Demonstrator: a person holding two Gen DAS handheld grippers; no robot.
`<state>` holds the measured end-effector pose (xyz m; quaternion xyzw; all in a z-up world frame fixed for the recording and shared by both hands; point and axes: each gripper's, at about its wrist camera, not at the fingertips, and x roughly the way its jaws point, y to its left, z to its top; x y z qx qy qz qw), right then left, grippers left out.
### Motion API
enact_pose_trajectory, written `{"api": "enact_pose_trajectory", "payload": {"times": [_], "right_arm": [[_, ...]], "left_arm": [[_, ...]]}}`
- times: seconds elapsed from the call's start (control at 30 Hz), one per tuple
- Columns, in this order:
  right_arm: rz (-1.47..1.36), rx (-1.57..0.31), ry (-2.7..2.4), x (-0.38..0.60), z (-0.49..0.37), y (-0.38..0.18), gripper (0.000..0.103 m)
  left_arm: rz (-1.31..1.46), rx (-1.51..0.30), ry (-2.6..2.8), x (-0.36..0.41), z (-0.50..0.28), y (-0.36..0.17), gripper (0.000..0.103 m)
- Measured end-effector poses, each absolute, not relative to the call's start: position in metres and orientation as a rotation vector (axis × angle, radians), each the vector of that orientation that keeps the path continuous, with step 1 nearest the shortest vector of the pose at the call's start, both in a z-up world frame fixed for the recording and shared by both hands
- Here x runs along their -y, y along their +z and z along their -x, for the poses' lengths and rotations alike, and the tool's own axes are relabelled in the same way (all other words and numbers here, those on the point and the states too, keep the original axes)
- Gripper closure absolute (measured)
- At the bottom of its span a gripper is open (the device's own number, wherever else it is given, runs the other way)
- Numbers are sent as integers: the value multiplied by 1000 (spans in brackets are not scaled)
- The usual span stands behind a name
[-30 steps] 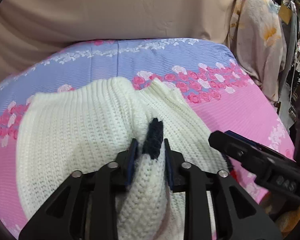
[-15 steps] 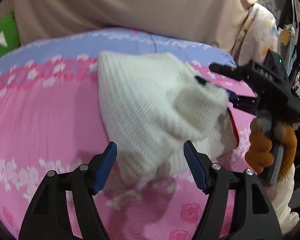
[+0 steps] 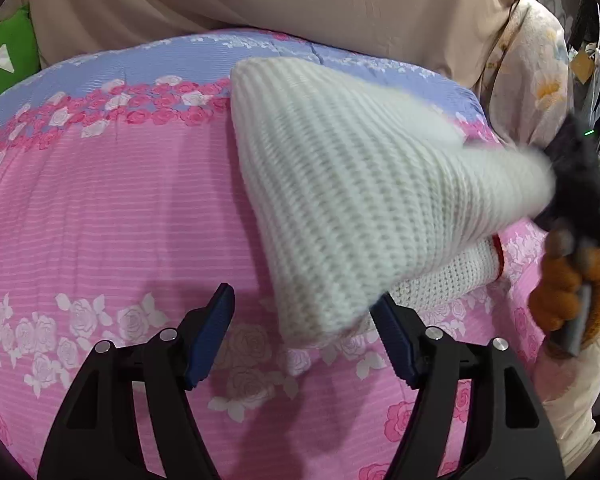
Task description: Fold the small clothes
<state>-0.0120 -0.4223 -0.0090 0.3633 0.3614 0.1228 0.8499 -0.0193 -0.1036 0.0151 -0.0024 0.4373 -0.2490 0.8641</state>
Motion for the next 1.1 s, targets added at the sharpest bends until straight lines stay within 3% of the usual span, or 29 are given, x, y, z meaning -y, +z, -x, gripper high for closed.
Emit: {"api": "enact_pose_trajectory", "payload": {"times": [0.03, 0.1, 0.2, 0.27, 0.3, 0.43, 0.5, 0.53, 0.63, 0.7, 0.83, 0.9, 1.03, 1.1], "right_arm": [[-830, -743, 289, 428, 15, -17, 94], [-861, -704, 293, 434, 31, -3, 87], [-751, -593, 314, 424, 66, 39, 60], [-701, -569, 403, 407, 80, 55, 29], [-668, -578, 419, 399, 83, 59, 26], [-529, -690, 375, 362, 67, 38, 28], [-498, -729, 347, 358, 63, 24, 65], [-497, -715, 340, 359, 64, 25, 77], [-482, -570, 326, 375, 98, 52, 88], [-476, -536, 287, 391, 119, 58, 90], [-477, -736, 214, 401, 105, 1, 89], [-463, -741, 209, 399, 106, -8, 89], [-437, -724, 215, 399, 112, 19, 75], [-441, -689, 237, 404, 113, 35, 72]], "left_arm": [[3, -928, -522, 107, 17, 11, 35], [-10, -937, -513, 112, 14, 5, 36], [-16, -930, -507, 113, 14, 6, 37], [-9, -935, -509, 113, 12, 5, 37], [-10, -933, -508, 113, 11, 5, 37], [-25, -931, -501, 116, 10, 6, 37], [-30, -936, -502, 116, 11, 6, 42], [-35, -940, -505, 115, 12, 7, 44], [-37, -954, -523, 111, 14, 8, 50], [-41, -959, -525, 108, 16, 7, 53], [-53, -952, -528, 108, 21, 7, 53], [-43, -964, -543, 109, 25, 9, 55], [1, -922, -590, 98, 41, 33, 55], [11, -862, -616, 92, 50, 52, 48]]}}
